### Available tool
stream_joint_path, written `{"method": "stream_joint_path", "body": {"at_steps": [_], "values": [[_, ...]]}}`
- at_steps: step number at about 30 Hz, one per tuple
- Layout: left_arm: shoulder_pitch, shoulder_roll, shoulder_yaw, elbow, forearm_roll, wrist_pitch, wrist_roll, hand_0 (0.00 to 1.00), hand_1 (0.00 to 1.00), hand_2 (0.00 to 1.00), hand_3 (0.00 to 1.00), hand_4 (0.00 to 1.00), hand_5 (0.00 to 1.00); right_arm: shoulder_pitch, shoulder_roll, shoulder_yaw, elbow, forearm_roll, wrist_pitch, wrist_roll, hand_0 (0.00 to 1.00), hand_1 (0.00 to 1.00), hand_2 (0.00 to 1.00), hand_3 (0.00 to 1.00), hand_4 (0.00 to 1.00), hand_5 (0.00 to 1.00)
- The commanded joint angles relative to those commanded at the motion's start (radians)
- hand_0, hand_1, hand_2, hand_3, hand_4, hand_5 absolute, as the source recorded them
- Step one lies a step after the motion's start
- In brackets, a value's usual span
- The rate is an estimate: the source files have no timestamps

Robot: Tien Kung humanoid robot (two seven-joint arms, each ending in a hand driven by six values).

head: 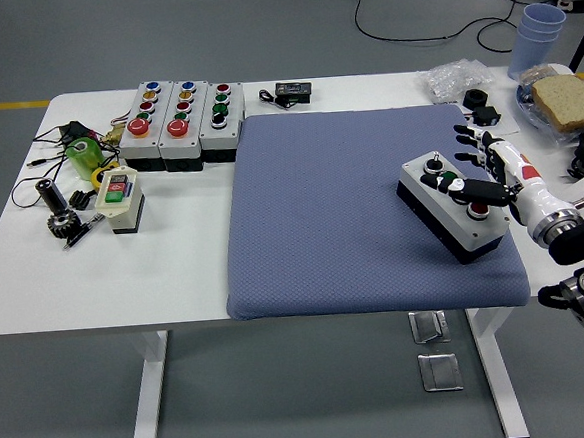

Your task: Pick up the button,place it on the desk,press the button,press the button

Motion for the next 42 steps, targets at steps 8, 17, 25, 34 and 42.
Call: {"method": "stream_joint_path", "body": {"at_steps": [8, 17, 25, 34, 42], "values": [[0.001, 0.000, -0.001, 0.000, 0.000, -0.001, 0.001, 0.645, 0.607, 0.599, 0.565, 0.316, 0.863, 0.040, 0.029, -0.054, -0.069, -0.286, 0.036, -0.046, 0.998, 0.939, 0.998, 0.998, 0.998, 0.243], [0.004, -0.001, -0.006, 0.000, 0.006, -0.003, 0.003, 0.645, 0.606, 0.598, 0.565, 0.314, 0.862, 0.072, 0.063, -0.092, -0.138, -0.578, 0.048, -0.123, 0.998, 0.947, 0.998, 0.998, 0.998, 0.231], [0.010, -0.002, -0.010, 0.000, 0.015, -0.004, 0.004, 0.645, 0.606, 0.599, 0.566, 0.314, 0.863, 0.118, 0.079, -0.128, -0.207, -0.567, 0.076, -0.223, 0.980, 0.928, 0.993, 0.998, 0.998, 0.247], [0.016, -0.003, -0.013, 0.000, 0.022, -0.005, 0.005, 0.645, 0.606, 0.598, 0.566, 0.316, 0.865, 0.155, 0.104, -0.153, -0.262, -0.576, 0.112, -0.281, 0.944, 0.853, 0.930, 0.969, 0.998, 0.246], [0.017, -0.003, -0.013, 0.000, 0.025, -0.005, 0.005, 0.645, 0.607, 0.598, 0.566, 0.316, 0.866, 0.194, 0.105, -0.180, -0.293, -0.624, 0.157, -0.322, 0.822, 0.664, 0.794, 0.899, 0.998, 0.235]]}}
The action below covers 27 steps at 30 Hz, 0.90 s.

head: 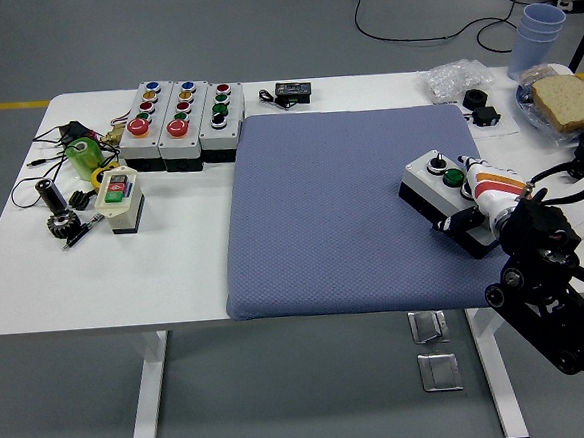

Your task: Pick up the button,place it on the desk,press the button,press the button

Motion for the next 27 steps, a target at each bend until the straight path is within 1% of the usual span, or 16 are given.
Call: {"method": "stream_joint_path", "body": {"at_steps": [1, 4, 6, 7, 9, 11, 12, 13, 14, 16, 18, 19, 22, 24, 25, 27], "values": [[0.000, 0.000, 0.000, 0.000, 0.000, 0.000, 0.000, 0.645, 0.607, 0.598, 0.566, 0.315, 0.864, 0.002, -0.001, -0.002, -0.001, -0.003, 0.009, 0.000, 0.501, 0.441, 0.611, 0.774, 0.998, 0.203], [-0.001, 0.001, 0.001, 0.000, -0.002, 0.000, -0.001, 0.645, 0.607, 0.598, 0.566, 0.315, 0.864, 0.018, -0.007, -0.026, -0.009, -0.011, 0.058, 0.000, 0.501, 0.441, 0.611, 0.774, 0.998, 0.203], [-0.002, 0.001, 0.001, 0.000, -0.004, 0.000, -0.001, 0.645, 0.607, 0.598, 0.566, 0.315, 0.864, 0.023, -0.011, -0.037, -0.012, -0.012, 0.071, 0.000, 0.501, 0.441, 0.611, 0.774, 0.998, 0.203], [-0.003, 0.001, 0.001, 0.000, -0.005, 0.001, -0.001, 0.645, 0.606, 0.598, 0.568, 0.315, 0.864, 0.026, -0.013, -0.045, -0.014, -0.013, 0.077, 0.000, 0.255, 0.293, 0.493, 0.607, 0.970, 0.133], [-0.004, 0.001, 0.001, 0.000, -0.008, 0.001, -0.001, 0.645, 0.606, 0.598, 0.568, 0.315, 0.864, 0.028, -0.017, -0.054, -0.016, -0.021, 0.080, 0.000, 0.255, 0.293, 0.493, 0.607, 0.970, 0.133], [-0.005, 0.002, 0.001, 0.000, -0.009, 0.002, -0.001, 0.645, 0.606, 0.598, 0.568, 0.315, 0.864, 0.028, -0.022, -0.060, -0.011, -0.027, 0.060, 0.000, 0.255, 0.293, 0.493, 0.607, 0.970, 0.133], [-0.006, 0.002, 0.000, 0.000, -0.009, 0.002, -0.001, 0.645, 0.606, 0.598, 0.568, 0.315, 0.864, 0.027, -0.025, -0.065, -0.006, -0.028, 0.042, 0.000, 0.255, 0.293, 0.493, 0.607, 0.970, 0.133], [-0.006, 0.001, 0.000, 0.000, -0.009, 0.002, -0.001, 0.646, 0.606, 0.598, 0.565, 0.315, 0.863, 0.027, -0.028, -0.068, -0.003, -0.029, 0.027, 0.000, 0.175, 0.191, 0.395, 0.422, 0.847, 0.035], [-0.007, 0.002, 0.000, 0.000, -0.010, 0.002, -0.002, 0.646, 0.606, 0.598, 0.565, 0.315, 0.863, 0.026, -0.034, -0.074, 0.004, -0.020, -0.002, 0.000, 0.175, 0.191, 0.395, 0.422, 0.847, 0.035], [-0.008, 0.002, 0.000, 0.000, -0.011, 0.002, -0.002, 0.646, 0.606, 0.598, 0.565, 0.315, 0.863, 0.024, -0.044, -0.083, 0.015, 0.001, -0.080, 0.000, 0.175, 0.191, 0.395, 0.422, 0.847, 0.035], [-0.009, 0.002, 0.000, 0.000, -0.011, 0.002, -0.002, 0.646, 0.606, 0.598, 0.565, 0.315, 0.863, 0.022, -0.053, -0.088, 0.026, 0.010, -0.134, 0.003, 0.175, 0.191, 0.395, 0.422, 0.847, 0.035], [-0.010, 0.002, -0.001, 0.000, -0.011, 0.002, -0.002, 0.645, 0.606, 0.598, 0.566, 0.315, 0.864, 0.021, -0.058, -0.091, 0.032, 0.012, -0.159, 0.008, 0.106, 0.076, 0.322, 0.360, 0.777, 0.096], [-0.011, 0.003, 0.000, 0.000, -0.013, 0.003, -0.003, 0.645, 0.606, 0.598, 0.566, 0.315, 0.864, 0.017, -0.072, -0.102, 0.054, 0.018, -0.241, 0.039, 0.106, 0.076, 0.322, 0.360, 0.777, 0.096], [-0.011, 0.003, -0.001, 0.000, -0.014, 0.004, -0.003, 0.645, 0.606, 0.598, 0.566, 0.315, 0.864, 0.015, -0.078, -0.109, 0.072, 0.011, -0.286, 0.067, 0.106, 0.076, 0.322, 0.360, 0.777, 0.096], [-0.012, 0.003, -0.001, 0.000, -0.013, 0.004, -0.003, 0.645, 0.606, 0.598, 0.567, 0.316, 0.864, 0.015, -0.083, -0.114, 0.086, 0.012, -0.306, 0.096, 0.088, 0.053, 0.293, 0.323, 0.784, 0.180], [-0.012, 0.003, -0.001, 0.000, -0.012, 0.003, -0.003, 0.645, 0.606, 0.598, 0.567, 0.316, 0.864, 0.015, -0.089, -0.123, 0.107, 0.013, -0.318, 0.160, 0.088, 0.053, 0.293, 0.323, 0.784, 0.180]]}}
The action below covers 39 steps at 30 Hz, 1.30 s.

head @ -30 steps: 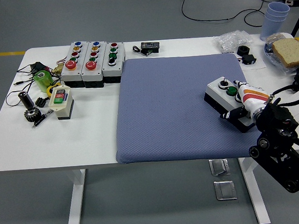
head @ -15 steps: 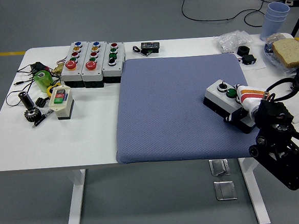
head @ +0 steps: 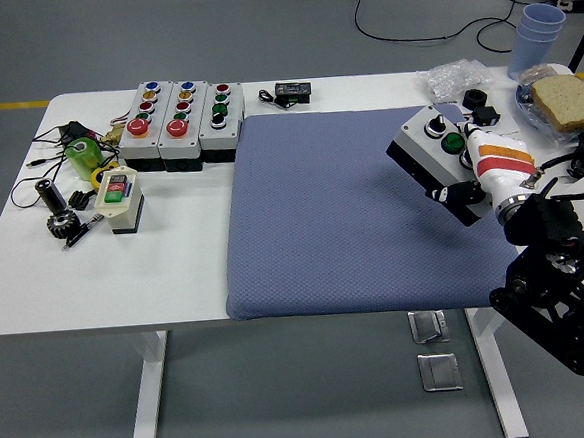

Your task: Pick up the button,place it on the desk,press the button,press the button

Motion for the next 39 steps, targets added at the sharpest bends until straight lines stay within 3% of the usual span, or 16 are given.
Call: {"method": "stream_joint_path", "body": {"at_steps": [3, 5, 7, 14, 27, 28, 33, 34, 39], "values": [[0.000, 0.000, -0.001, 0.000, 0.000, 0.000, 0.000, 0.645, 0.606, 0.598, 0.567, 0.316, 0.864, 0.007, -0.011, -0.022, 0.030, 0.000, 0.040, 0.108, 0.088, 0.053, 0.293, 0.323, 0.784, 0.180], [-0.001, 0.000, -0.001, 0.000, 0.002, -0.001, 0.000, 0.645, 0.606, 0.598, 0.568, 0.316, 0.863, 0.016, -0.015, -0.046, 0.053, 0.015, 0.106, 0.168, 0.102, 0.052, 0.292, 0.331, 0.783, 0.205], [0.000, 0.000, -0.002, 0.000, 0.002, -0.001, 0.000, 0.645, 0.606, 0.598, 0.568, 0.316, 0.863, 0.027, -0.017, -0.080, 0.073, 0.013, 0.162, 0.194, 0.102, 0.052, 0.292, 0.331, 0.783, 0.205], [-0.002, 0.001, -0.004, 0.000, 0.002, 0.000, 0.000, 0.645, 0.606, 0.595, 0.565, 0.316, 0.863, 0.075, -0.027, -0.176, 0.112, -0.031, 0.280, 0.291, 0.122, 0.071, 0.305, 0.351, 0.785, 0.215], [-0.001, 0.000, -0.006, 0.000, 0.007, -0.003, 0.002, 0.645, 0.605, 0.595, 0.566, 0.316, 0.865, 0.132, -0.006, -0.256, 0.050, -0.081, 0.261, 0.332, 0.138, 0.077, 0.315, 0.362, 0.783, 0.202], [0.000, -0.001, -0.006, 0.000, 0.008, -0.003, 0.002, 0.645, 0.605, 0.594, 0.566, 0.316, 0.865, 0.135, -0.002, -0.259, 0.039, -0.085, 0.264, 0.332, 0.180, 0.126, 0.374, 0.418, 0.792, 0.180], [0.002, 0.000, -0.006, 0.000, 0.010, -0.004, 0.003, 0.645, 0.605, 0.594, 0.566, 0.316, 0.865, 0.146, 0.015, -0.275, -0.014, -0.105, 0.249, 0.347, 0.180, 0.126, 0.374, 0.418, 0.792, 0.180], [0.002, -0.001, -0.007, 0.000, 0.011, -0.004, 0.003, 0.646, 0.605, 0.593, 0.566, 0.316, 0.865, 0.148, 0.017, -0.278, -0.024, -0.109, 0.246, 0.350, 0.223, 0.207, 0.435, 0.527, 0.803, 0.146], [0.004, 0.000, -0.009, 0.000, 0.012, -0.004, 0.003, 0.646, 0.605, 0.593, 0.566, 0.316, 0.865, 0.145, 0.023, -0.279, -0.061, -0.127, 0.213, 0.371, 0.223, 0.207, 0.435, 0.527, 0.803, 0.146]]}}
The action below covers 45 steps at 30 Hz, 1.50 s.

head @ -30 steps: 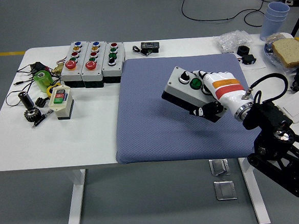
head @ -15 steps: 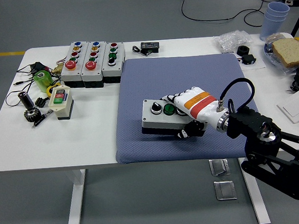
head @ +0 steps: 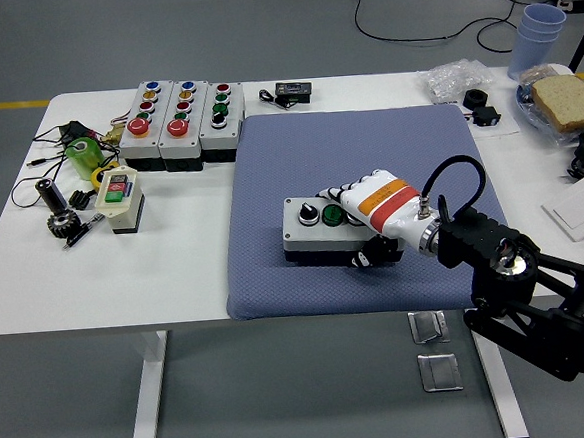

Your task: Pick up the button,place it on the desk,press the button,press the button

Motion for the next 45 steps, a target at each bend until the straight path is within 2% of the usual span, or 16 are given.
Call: {"method": "stream_joint_path", "body": {"at_steps": [1, 6, 7, 12, 13, 23, 24, 25, 29, 30, 31, 34, 36, 37, 45], "values": [[0.001, 0.000, 0.000, 0.000, 0.001, 0.000, 0.000, 0.645, 0.605, 0.593, 0.565, 0.317, 0.866, -0.001, 0.000, 0.001, -0.007, -0.005, -0.004, 0.004, 0.448, 0.383, 0.531, 0.724, 0.841, 0.137], [0.003, 0.000, -0.001, 0.000, 0.006, -0.001, 0.001, 0.645, 0.605, 0.593, 0.565, 0.317, 0.866, -0.006, 0.001, 0.008, -0.020, -0.028, -0.003, 0.012, 0.448, 0.383, 0.531, 0.724, 0.841, 0.137], [0.004, 0.000, -0.002, 0.000, 0.008, -0.001, 0.001, 0.645, 0.606, 0.592, 0.567, 0.317, 0.866, -0.008, 0.001, 0.009, -0.022, -0.036, -0.011, 0.018, 0.600, 0.531, 0.682, 0.869, 0.942, 0.063], [0.005, 0.000, 0.002, 0.000, 0.007, -0.002, 0.000, 0.645, 0.606, 0.592, 0.567, 0.317, 0.866, -0.014, 0.004, 0.014, -0.030, -0.058, -0.042, 0.034, 0.600, 0.531, 0.682, 0.869, 0.942, 0.063], [0.004, 0.000, 0.002, 0.000, 0.006, -0.002, 0.000, 0.645, 0.605, 0.593, 0.566, 0.317, 0.866, -0.014, 0.004, 0.016, -0.031, -0.060, -0.045, 0.036, 0.695, 0.626, 0.814, 0.982, 0.970, 0.049], [-0.003, 0.001, 0.002, 0.000, -0.004, 0.002, -0.001, 0.645, 0.605, 0.592, 0.566, 0.316, 0.865, -0.015, 0.002, 0.032, -0.043, -0.033, -0.046, 0.077, 0.717, 0.647, 0.835, 0.994, 0.986, 0.037], [-0.003, 0.001, 0.002, 0.000, -0.004, 0.002, -0.001, 0.645, 0.605, 0.592, 0.566, 0.316, 0.865, -0.015, 0.003, 0.031, -0.044, -0.029, -0.044, 0.080, 0.717, 0.647, 0.835, 0.994, 0.986, 0.037], [-0.004, 0.001, 0.002, 0.000, -0.005, 0.002, -0.001, 0.646, 0.605, 0.592, 0.567, 0.316, 0.865, -0.015, 0.002, 0.029, -0.043, -0.027, -0.039, 0.080, 0.760, 0.675, 0.848, 0.998, 0.996, 0.031], [-0.004, 0.001, 0.002, 0.000, -0.004, 0.002, -0.001, 0.646, 0.605, 0.592, 0.567, 0.316, 0.865, -0.018, -0.001, 0.030, -0.032, -0.014, -0.024, 0.077, 0.760, 0.675, 0.848, 0.998, 0.996, 0.031], [-0.004, 0.001, 0.002, 0.000, -0.004, 0.002, -0.001, 0.646, 0.605, 0.592, 0.567, 0.316, 0.865, -0.024, -0.010, 0.038, -0.008, -0.001, -0.020, 0.076, 0.760, 0.675, 0.848, 0.998, 0.996, 0.031], [-0.005, 0.001, 0.002, 0.000, -0.003, 0.002, -0.001, 0.646, 0.604, 0.592, 0.566, 0.316, 0.866, -0.028, -0.017, 0.046, 0.007, 0.003, -0.016, 0.074, 0.801, 0.712, 0.873, 0.998, 0.998, 0.036], [-0.005, 0.001, 0.002, 0.000, -0.005, 0.003, -0.001, 0.646, 0.604, 0.592, 0.566, 0.316, 0.866, -0.037, -0.035, 0.066, 0.058, 0.010, -0.005, 0.070, 0.801, 0.712, 0.873, 0.998, 0.998, 0.036], [-0.006, 0.001, 0.001, 0.000, -0.004, 0.003, -0.002, 0.646, 0.604, 0.592, 0.566, 0.316, 0.866, -0.047, -0.058, 0.090, 0.116, 0.025, 0.006, 0.068, 0.801, 0.712, 0.873, 0.998, 0.998, 0.036], [-0.006, 0.001, 0.001, 0.000, -0.003, 0.003, -0.002, 0.645, 0.605, 0.592, 0.566, 0.316, 0.864, -0.051, -0.065, 0.099, 0.140, 0.031, 0.009, 0.069, 0.839, 0.750, 0.901, 0.998, 0.998, 0.044], [-0.007, 0.001, 0.001, 0.000, -0.001, 0.002, -0.002, 0.645, 0.605, 0.592, 0.565, 0.316, 0.865, -0.082, -0.102, 0.179, 0.278, 0.070, 0.024, 0.049, 0.845, 0.759, 0.899, 0.998, 0.997, 0.060]]}}
